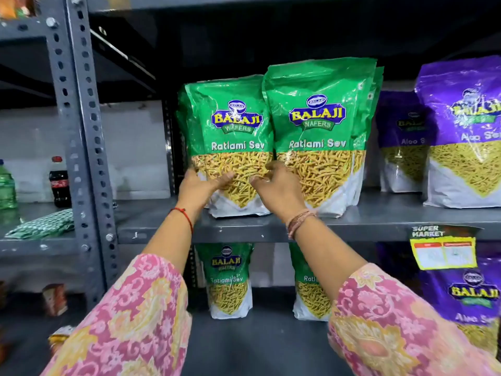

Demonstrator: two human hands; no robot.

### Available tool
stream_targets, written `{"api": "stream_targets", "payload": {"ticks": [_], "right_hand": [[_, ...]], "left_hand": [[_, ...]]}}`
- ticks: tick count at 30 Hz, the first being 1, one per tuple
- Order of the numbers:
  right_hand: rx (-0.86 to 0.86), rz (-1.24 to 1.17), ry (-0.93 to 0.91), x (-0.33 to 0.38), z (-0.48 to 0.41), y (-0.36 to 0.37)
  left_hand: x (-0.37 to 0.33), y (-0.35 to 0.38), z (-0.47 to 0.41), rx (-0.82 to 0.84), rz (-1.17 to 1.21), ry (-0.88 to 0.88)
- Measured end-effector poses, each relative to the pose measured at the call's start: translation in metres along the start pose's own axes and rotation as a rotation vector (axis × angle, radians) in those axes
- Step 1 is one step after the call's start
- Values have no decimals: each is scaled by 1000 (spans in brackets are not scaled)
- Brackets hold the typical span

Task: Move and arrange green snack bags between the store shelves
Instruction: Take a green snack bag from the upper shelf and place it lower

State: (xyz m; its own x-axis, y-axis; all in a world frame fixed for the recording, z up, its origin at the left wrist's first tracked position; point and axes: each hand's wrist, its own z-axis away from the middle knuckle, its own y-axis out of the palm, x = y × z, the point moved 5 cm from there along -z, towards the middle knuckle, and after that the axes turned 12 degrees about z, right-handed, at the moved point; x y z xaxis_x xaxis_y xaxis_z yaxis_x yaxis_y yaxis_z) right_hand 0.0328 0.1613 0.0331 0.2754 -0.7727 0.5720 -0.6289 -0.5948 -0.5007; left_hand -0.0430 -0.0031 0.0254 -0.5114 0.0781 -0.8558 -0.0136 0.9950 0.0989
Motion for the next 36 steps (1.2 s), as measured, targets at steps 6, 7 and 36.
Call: {"api": "stream_targets", "payload": {"ticks": [6, 7, 36], "right_hand": [[-66, -139, 30, -7, 1, 10], [-76, -156, 31, -8, 1, 11], [138, -581, -156, 14, 43, 10]], "left_hand": [[4, 3, 6, 174, 81, -92], [4, 0, 5, 174, 80, -87], [-53, -67, 97, 55, 104, 333]]}}
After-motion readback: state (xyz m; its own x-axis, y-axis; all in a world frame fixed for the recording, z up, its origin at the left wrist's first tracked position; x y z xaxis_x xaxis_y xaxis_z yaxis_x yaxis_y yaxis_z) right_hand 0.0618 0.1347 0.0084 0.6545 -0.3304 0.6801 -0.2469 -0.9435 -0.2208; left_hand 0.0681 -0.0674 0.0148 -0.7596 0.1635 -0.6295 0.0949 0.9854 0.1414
